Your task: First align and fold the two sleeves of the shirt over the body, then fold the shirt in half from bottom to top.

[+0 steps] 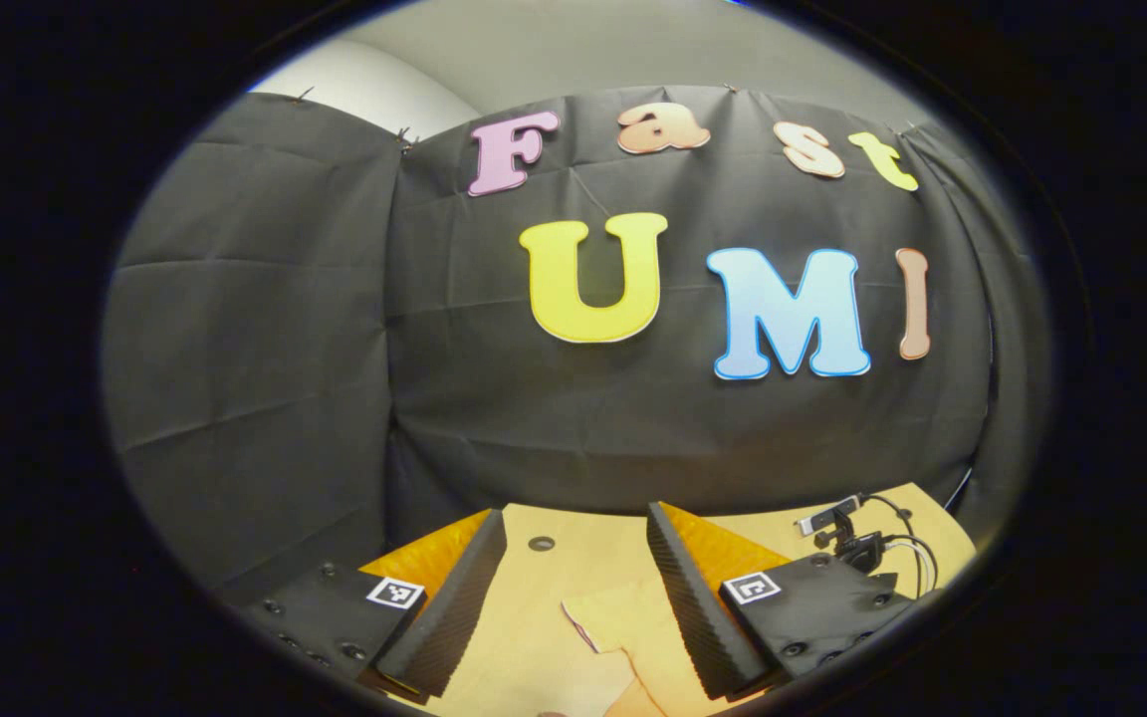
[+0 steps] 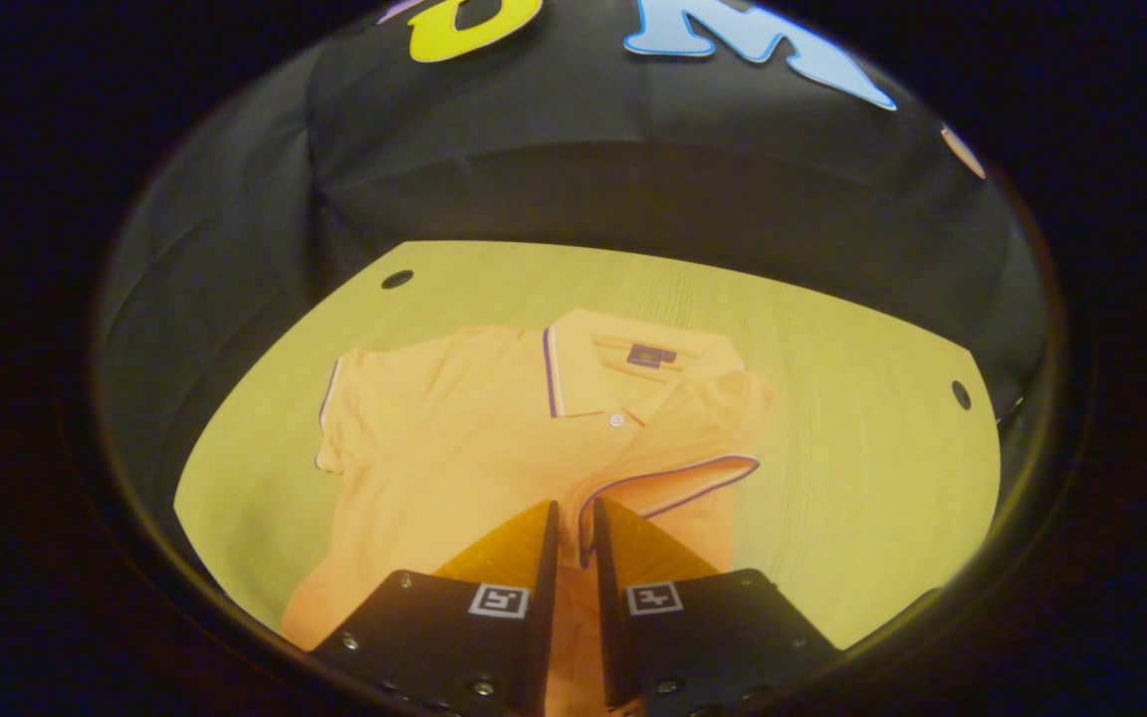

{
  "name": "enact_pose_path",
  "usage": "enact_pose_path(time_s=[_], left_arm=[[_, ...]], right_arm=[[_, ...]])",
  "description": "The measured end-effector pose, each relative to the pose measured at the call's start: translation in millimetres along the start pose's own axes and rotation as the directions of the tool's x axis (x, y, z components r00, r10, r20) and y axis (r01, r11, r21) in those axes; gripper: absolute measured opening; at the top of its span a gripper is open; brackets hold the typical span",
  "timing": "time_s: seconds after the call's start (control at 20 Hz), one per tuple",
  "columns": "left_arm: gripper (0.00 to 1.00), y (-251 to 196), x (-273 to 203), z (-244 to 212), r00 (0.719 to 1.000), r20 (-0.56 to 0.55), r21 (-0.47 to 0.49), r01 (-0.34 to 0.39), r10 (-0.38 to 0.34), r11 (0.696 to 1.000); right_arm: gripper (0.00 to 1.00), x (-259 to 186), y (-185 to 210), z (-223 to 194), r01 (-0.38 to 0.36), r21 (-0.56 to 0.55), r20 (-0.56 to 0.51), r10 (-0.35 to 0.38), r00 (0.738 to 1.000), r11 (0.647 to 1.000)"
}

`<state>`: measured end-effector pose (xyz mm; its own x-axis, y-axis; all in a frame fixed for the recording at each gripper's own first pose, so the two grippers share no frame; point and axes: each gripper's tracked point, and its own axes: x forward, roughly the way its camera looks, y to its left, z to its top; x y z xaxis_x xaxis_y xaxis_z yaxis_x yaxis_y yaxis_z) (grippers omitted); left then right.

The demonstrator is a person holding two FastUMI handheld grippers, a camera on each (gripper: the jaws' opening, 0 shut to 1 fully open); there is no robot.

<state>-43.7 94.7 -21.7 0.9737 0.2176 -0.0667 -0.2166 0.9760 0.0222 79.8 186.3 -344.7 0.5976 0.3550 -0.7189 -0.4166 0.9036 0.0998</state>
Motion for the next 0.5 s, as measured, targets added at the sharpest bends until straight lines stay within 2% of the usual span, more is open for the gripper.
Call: enact_pose_path(time_s=[0.15,0.5], left_arm=[[0.94,-3,5,-3,1.0,-0.006,-0.01,0.012,-0.012,1.0],[0.93,-11,33,-39,0.998,-0.053,-0.006,0.033,-0.033,0.999]], right_arm=[[0.29,-8,-5,8,0.011,0.011,0.026,-0.012,1.0,1.0],[0.3,-45,-19,39,0.032,0.053,0.136,-0.039,0.99,0.998]])
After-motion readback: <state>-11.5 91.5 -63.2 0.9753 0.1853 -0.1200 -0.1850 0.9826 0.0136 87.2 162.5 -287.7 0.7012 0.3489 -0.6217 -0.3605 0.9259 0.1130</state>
